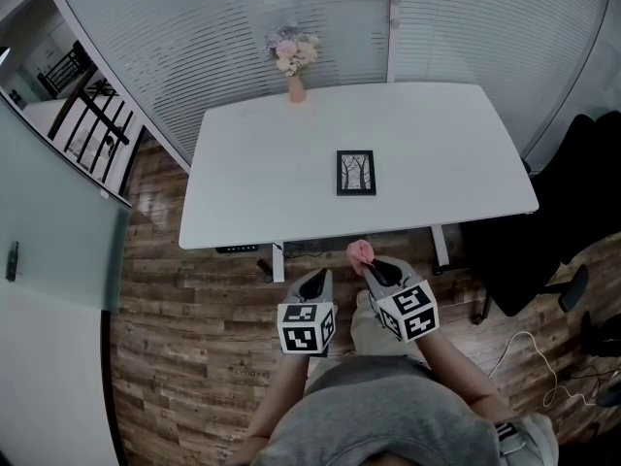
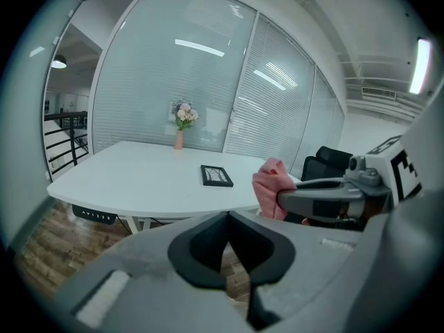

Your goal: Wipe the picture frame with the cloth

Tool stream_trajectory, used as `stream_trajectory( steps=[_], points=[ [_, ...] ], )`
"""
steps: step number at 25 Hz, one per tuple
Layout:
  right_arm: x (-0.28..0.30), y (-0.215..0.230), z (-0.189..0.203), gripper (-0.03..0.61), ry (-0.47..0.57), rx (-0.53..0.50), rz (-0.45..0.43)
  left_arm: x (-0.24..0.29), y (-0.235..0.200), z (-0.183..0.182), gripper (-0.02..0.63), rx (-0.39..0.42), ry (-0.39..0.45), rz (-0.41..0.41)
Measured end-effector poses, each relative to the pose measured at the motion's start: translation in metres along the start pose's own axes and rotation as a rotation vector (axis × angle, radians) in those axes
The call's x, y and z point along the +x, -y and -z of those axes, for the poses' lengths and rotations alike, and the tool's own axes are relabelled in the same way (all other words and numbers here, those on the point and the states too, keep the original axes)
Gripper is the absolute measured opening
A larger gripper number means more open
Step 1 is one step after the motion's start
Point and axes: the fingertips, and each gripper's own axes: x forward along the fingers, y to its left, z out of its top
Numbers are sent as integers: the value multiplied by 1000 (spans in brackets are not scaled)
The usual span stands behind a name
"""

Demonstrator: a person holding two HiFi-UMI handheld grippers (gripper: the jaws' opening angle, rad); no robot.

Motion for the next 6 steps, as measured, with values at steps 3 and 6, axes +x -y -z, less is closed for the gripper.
stream_trajectory(
  steps=[3, 6],
  points=[
    [-1, 2, -1, 34, 4, 1, 1, 2, 0, -1, 2, -4, 3, 0],
    [-2, 5, -2, 34, 11, 3, 2, 3, 2, -2, 2, -4, 4, 2]
  ],
)
